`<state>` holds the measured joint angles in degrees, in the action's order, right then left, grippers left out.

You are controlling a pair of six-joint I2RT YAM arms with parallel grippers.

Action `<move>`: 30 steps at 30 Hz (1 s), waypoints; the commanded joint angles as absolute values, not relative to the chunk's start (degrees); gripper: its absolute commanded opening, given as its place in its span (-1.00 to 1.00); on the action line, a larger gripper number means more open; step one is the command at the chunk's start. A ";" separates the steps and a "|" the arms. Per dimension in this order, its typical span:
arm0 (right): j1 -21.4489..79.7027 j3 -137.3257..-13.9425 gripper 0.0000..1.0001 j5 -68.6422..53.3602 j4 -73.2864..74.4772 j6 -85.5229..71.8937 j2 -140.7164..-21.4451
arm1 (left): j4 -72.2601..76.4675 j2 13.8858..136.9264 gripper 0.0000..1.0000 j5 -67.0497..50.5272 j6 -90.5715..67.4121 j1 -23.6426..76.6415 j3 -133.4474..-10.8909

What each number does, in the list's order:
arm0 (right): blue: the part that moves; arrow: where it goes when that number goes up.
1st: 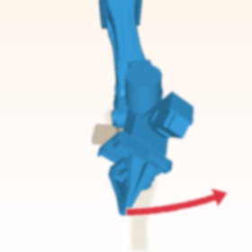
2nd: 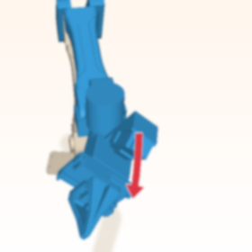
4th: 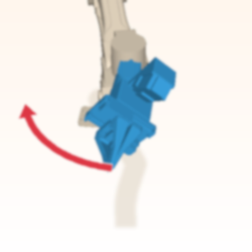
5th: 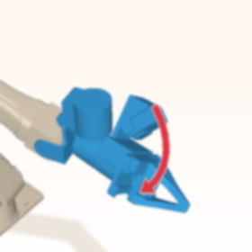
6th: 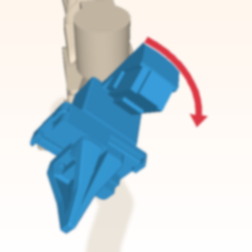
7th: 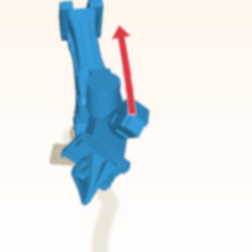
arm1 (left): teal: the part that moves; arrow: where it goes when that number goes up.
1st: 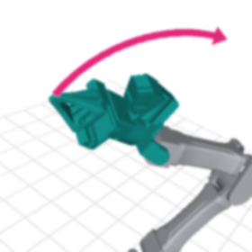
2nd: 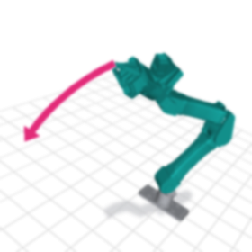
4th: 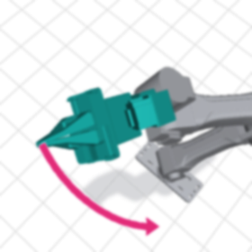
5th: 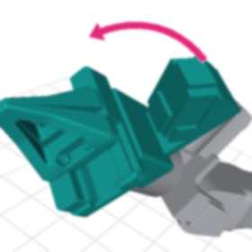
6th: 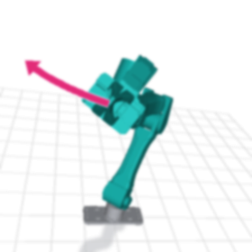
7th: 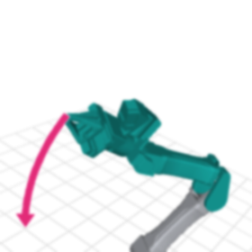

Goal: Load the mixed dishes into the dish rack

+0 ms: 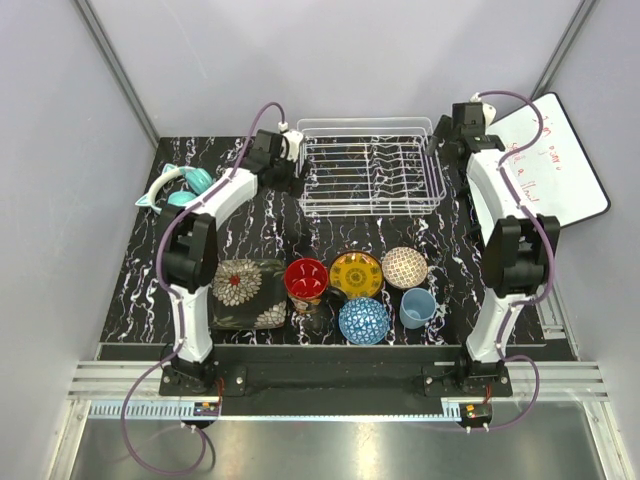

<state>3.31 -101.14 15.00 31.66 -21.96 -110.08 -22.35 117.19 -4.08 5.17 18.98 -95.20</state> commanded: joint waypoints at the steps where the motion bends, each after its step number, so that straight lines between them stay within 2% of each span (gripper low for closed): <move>1: 2.99 -103.45 0.99 12.05 30.94 -22.85 -113.28 | -23.73 111.46 0.98 -0.18 9.40 17.67 -89.14; 6: 3.16 -100.29 1.00 7.48 30.50 -24.25 -112.94 | -23.47 107.93 0.98 -0.18 10.02 15.65 -84.21; 12: 4.66 -89.93 0.99 2.99 25.93 -24.61 -106.27 | -23.12 105.47 0.98 1.76 10.28 13.27 -80.42; 19: 8.08 -76.31 0.99 1.32 22.51 -25.84 -97.31 | -23.03 102.58 0.98 1.50 9.58 12.39 -76.56; 26: 10.89 -70.06 1.00 0.09 22.41 -27.94 -91.68 | -22.33 98.62 0.98 1.58 9.23 12.39 -70.41; 30: 12.83 -64.79 0.92 0.09 22.76 -28.83 -87.73 | -21.53 96.95 0.98 2.11 9.58 11.95 -68.29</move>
